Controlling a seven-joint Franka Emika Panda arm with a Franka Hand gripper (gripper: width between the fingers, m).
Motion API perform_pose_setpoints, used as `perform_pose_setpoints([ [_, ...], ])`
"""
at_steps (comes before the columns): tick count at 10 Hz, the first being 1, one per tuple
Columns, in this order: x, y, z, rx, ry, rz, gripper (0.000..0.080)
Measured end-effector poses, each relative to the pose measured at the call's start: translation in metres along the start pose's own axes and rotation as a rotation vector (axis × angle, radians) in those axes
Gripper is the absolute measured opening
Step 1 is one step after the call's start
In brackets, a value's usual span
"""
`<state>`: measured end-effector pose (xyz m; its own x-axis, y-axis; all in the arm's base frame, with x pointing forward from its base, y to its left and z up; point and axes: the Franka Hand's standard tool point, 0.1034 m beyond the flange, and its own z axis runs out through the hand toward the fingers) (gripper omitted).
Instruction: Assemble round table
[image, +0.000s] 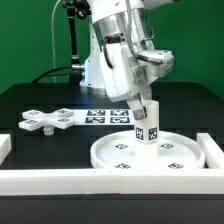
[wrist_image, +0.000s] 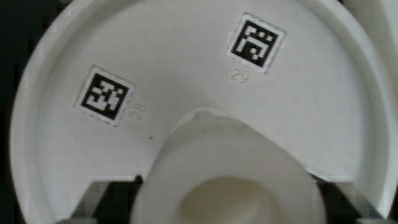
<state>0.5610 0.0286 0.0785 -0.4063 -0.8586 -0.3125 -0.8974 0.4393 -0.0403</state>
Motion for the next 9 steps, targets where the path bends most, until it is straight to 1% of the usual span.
perform_pose_setpoints([
  [1,-0.001,0.001,0.0,0.0,-0.001,0.003,0.0484],
  [2,0.0,0.001,0.001,-0.001,0.0,-0.019,0.0484],
  [3,-0.002,0.003,0.002,-0.019,0.005,-0.068,0.0593],
  [4,-0.01,0.004,0.001,-0.058,0.024,-0.159,0.0637],
  [5,-0.017,0.002,0.001,-0.066,0.039,-0.27,0.0637],
  [9,-0.016,0.003,0.002,-0.073,0.029,-0.584,0.0649],
])
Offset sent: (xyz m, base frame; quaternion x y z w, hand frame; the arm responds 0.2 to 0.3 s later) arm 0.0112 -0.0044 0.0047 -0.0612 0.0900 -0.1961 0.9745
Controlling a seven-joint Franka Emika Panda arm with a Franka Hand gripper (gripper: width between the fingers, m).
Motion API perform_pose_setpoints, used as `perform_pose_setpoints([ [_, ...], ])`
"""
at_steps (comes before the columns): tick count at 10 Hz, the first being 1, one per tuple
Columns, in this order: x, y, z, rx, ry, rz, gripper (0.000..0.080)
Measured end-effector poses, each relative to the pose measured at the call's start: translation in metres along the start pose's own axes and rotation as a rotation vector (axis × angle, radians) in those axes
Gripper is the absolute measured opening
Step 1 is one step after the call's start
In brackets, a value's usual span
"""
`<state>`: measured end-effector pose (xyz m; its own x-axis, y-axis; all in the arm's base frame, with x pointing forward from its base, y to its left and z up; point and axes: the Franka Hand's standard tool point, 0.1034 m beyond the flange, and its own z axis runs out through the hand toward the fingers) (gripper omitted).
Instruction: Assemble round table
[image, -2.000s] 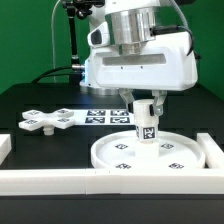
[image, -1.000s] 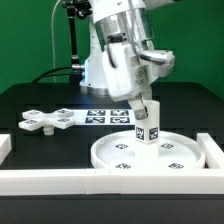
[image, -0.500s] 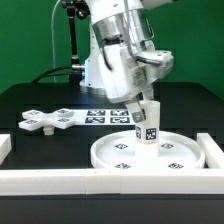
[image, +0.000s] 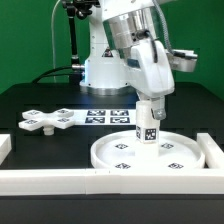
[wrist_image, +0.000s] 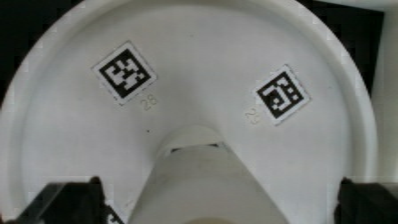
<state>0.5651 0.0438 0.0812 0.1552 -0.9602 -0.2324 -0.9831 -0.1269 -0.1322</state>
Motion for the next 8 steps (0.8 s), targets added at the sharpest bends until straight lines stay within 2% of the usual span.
perform_pose_setpoints([
  [2,0.0004,0.0007,0.0001,-0.005,0.001,-0.17,0.0649],
  [3,0.0018,0.0034,0.0005,-0.032,0.01,-0.347,0.0649],
  [5,0.0018,0.0017,-0.0007,-0.059,0.031,-0.646,0.0649],
  [8,-0.0009,-0.0027,-0.0045,-0.069,0.036,-0.901,0.0649],
])
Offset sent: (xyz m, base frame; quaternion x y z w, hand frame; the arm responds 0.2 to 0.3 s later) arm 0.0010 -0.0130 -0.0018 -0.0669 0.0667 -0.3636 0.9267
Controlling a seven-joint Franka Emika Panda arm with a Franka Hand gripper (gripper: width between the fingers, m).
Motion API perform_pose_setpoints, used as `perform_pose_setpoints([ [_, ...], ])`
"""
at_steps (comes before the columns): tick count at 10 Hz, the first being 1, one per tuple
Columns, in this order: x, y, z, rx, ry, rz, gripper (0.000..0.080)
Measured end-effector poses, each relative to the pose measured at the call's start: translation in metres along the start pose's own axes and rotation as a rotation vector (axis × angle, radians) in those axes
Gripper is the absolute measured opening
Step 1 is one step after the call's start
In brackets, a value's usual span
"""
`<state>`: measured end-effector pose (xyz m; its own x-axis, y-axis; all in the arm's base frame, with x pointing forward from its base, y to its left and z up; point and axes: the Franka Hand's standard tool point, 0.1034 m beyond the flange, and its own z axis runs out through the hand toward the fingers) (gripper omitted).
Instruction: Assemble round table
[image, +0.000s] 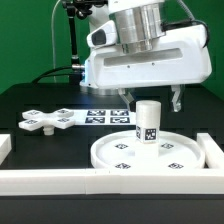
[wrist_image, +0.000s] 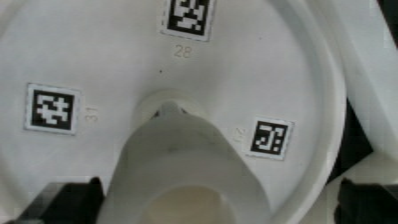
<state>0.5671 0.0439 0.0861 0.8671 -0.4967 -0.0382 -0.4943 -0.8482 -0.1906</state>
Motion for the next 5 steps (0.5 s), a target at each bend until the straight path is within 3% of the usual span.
perform_pose_setpoints([
  [3,0.0003,0.0014,0.0008,-0.001,-0.001,-0.224,0.0649],
  [5,0.0004,0.0047,0.0022,-0.022,0.004,-0.492,0.0649],
])
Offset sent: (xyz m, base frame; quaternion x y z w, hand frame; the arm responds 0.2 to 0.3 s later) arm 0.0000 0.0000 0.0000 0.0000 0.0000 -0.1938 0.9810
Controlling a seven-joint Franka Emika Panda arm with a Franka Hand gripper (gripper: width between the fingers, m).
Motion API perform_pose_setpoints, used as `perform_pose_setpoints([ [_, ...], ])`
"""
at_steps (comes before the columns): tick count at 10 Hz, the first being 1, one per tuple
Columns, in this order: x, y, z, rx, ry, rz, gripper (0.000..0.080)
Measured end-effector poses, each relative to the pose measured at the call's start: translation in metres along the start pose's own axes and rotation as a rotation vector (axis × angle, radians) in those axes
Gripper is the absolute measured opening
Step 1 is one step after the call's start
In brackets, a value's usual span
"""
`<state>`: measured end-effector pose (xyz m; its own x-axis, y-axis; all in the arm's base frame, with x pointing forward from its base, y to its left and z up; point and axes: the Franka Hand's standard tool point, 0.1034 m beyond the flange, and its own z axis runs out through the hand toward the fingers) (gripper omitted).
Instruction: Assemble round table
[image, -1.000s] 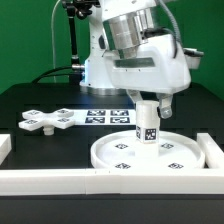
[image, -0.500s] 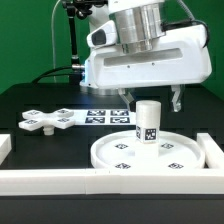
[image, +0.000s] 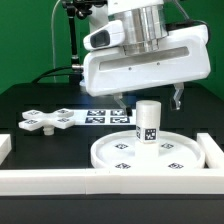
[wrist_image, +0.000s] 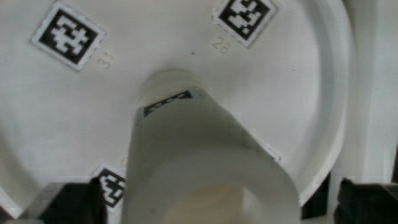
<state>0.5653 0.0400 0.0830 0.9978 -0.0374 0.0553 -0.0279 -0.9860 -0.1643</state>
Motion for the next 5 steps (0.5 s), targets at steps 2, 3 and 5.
perform_pose_setpoints([
  [2,-0.0003,0.0,-0.0003,-0.019,-0.014,-0.256,0.0649],
  [3,0.0002,0.0001,-0.0011,-0.02,-0.023,-0.351,0.0649],
  [5,-0.0002,0.0026,-0.0009,-0.023,-0.026,-0.471,0.0649],
])
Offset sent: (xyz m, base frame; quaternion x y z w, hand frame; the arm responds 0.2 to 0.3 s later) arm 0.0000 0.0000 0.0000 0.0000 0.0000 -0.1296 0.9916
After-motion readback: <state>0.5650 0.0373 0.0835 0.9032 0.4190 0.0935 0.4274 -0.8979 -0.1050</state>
